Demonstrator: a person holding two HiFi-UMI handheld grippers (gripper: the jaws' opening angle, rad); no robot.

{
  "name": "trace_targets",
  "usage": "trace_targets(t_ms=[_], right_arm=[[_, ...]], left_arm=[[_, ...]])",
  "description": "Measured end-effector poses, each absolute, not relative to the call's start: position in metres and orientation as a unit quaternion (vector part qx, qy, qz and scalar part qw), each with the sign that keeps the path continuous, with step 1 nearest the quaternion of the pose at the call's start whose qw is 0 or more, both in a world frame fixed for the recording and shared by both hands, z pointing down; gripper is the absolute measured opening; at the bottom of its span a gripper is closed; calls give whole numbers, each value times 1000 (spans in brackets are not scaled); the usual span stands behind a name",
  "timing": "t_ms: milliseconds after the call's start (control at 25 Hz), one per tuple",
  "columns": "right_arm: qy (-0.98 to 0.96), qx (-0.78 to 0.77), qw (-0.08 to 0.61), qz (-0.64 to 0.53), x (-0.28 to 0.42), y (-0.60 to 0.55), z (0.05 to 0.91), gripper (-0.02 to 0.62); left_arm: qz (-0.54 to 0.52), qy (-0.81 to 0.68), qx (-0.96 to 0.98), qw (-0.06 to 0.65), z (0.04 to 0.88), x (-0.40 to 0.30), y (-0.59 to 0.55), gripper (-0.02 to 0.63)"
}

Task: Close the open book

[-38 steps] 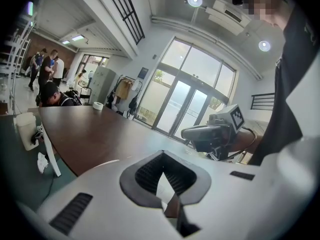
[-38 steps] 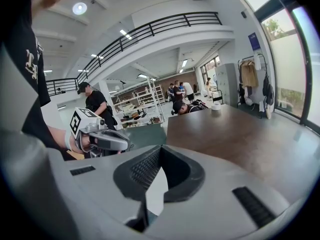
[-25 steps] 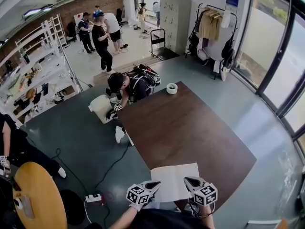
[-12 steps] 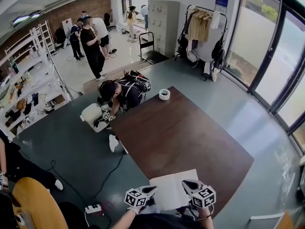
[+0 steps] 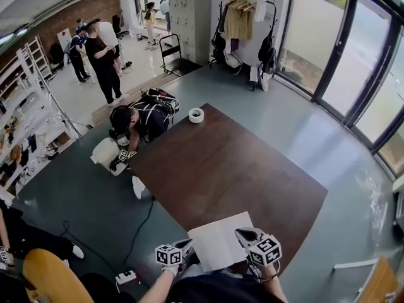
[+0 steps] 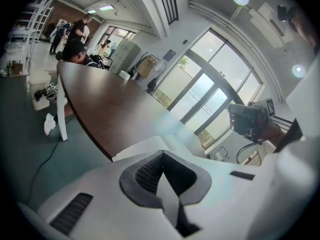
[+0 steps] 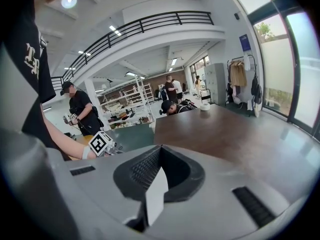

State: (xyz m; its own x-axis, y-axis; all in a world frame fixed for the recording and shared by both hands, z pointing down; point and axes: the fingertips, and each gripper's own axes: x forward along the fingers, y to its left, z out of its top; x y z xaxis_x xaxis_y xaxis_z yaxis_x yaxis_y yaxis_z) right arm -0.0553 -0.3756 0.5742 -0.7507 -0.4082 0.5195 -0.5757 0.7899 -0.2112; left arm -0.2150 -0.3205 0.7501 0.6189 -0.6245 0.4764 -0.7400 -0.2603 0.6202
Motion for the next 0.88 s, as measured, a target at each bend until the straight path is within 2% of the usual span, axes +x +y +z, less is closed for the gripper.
trace_targets(t_ms=[320,880], right_arm=[[-909,278,237,199,-21,-368,584,-12],[-906,273,262,191,-3,-353,590,-12]], left_arm=[[65,-448,752,479,788,-210,-306,5],[80,-467,684,555,871,-219,-274,5]])
